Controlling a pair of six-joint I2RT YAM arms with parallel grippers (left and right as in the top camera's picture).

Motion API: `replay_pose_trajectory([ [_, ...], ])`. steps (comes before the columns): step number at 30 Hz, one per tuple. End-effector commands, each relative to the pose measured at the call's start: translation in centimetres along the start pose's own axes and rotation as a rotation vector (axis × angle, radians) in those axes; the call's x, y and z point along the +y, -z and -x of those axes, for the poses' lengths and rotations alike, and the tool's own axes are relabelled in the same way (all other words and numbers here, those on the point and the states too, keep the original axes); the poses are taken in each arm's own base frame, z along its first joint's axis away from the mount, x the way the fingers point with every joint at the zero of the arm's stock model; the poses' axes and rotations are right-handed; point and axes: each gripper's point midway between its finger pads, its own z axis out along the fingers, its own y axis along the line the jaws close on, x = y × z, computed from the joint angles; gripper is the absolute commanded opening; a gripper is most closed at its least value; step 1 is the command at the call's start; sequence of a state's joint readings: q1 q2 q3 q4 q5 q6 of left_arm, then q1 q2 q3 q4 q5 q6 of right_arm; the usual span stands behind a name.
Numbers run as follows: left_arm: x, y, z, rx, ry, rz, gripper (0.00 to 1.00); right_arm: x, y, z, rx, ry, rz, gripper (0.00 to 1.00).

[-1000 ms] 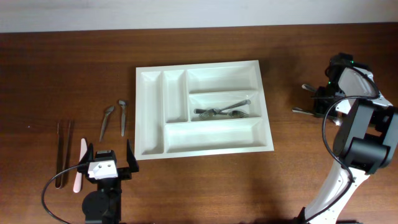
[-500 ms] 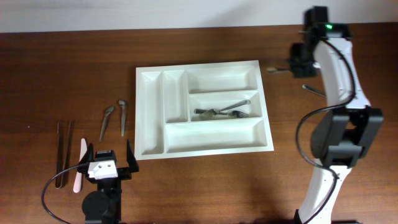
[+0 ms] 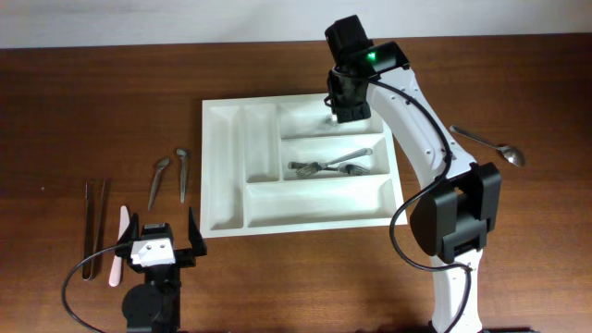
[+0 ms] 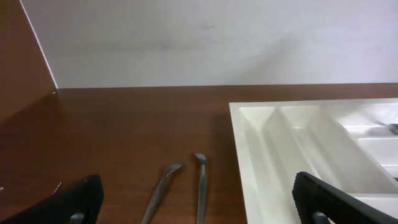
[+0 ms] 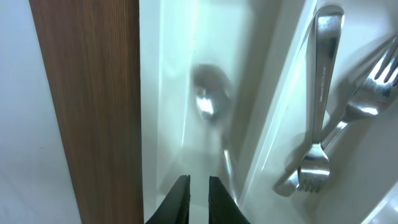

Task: Pack container
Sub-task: 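Carry the spoon into the tray's upper compartment and release, then return the right gripper and grasp the last spoon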

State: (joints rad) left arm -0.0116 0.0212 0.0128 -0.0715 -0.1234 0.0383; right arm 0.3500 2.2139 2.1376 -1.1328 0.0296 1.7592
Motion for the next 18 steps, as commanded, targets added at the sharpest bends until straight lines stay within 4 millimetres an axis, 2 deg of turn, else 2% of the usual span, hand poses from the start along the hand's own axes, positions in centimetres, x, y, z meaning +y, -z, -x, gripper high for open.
replay_pose_trajectory([
  [1, 0.2, 0.0, 0.0, -0.001, -0.011, 0.007, 0.99, 0.0, -1.1, 1.6, -0.047, -0.034, -0.016, 0.20],
  [3, 0.2, 0.0, 0.0, -0.001, -0.011, 0.007, 0.99, 0.1, -1.1, 2.9, -0.082, -0.004, -0.016, 0.45],
  [4, 0.2, 0.0, 0.0, -0.002, -0.011, 0.007, 0.99, 0.2, -1.0, 4.7, -0.120, 0.010, -0.021, 0.71],
  [5, 0.2, 0.0, 0.0, -0.001, -0.011, 0.007, 0.99, 0.2, -1.0, 5.8, -0.131, 0.014, -0.025, 0.80],
  [8, 0.2, 0.0, -0.1, -0.001, -0.011, 0.007, 0.99, -0.5, -0.8, 9.7, -0.158, -0.026, -0.065, 0.87],
  [10, 0.2, 0.0, -0.1, -0.001, -0.011, 0.007, 0.99, -0.9, -0.7, 12.5, -0.175, -0.031, -0.083, 0.88],
  [12, 0.2, 0.0, -0.1, -0.001, -0.011, 0.007, 0.99, -1.5, -0.3, 16.6, -0.225, -0.035, -0.104, 0.91],
  [15, 0.2, 0.0, -0.1, -0.001, -0.011, 0.007, 0.99, -2.2, 0.4, 21.5, -0.289, 0.000, -0.125, 1.00],
  [18, 0.2, 0.0, 0.0, -0.001, -0.011, 0.007, 0.99, -3.5, 0.3, 24.8, -0.296, 0.005, -0.161, 0.99],
])
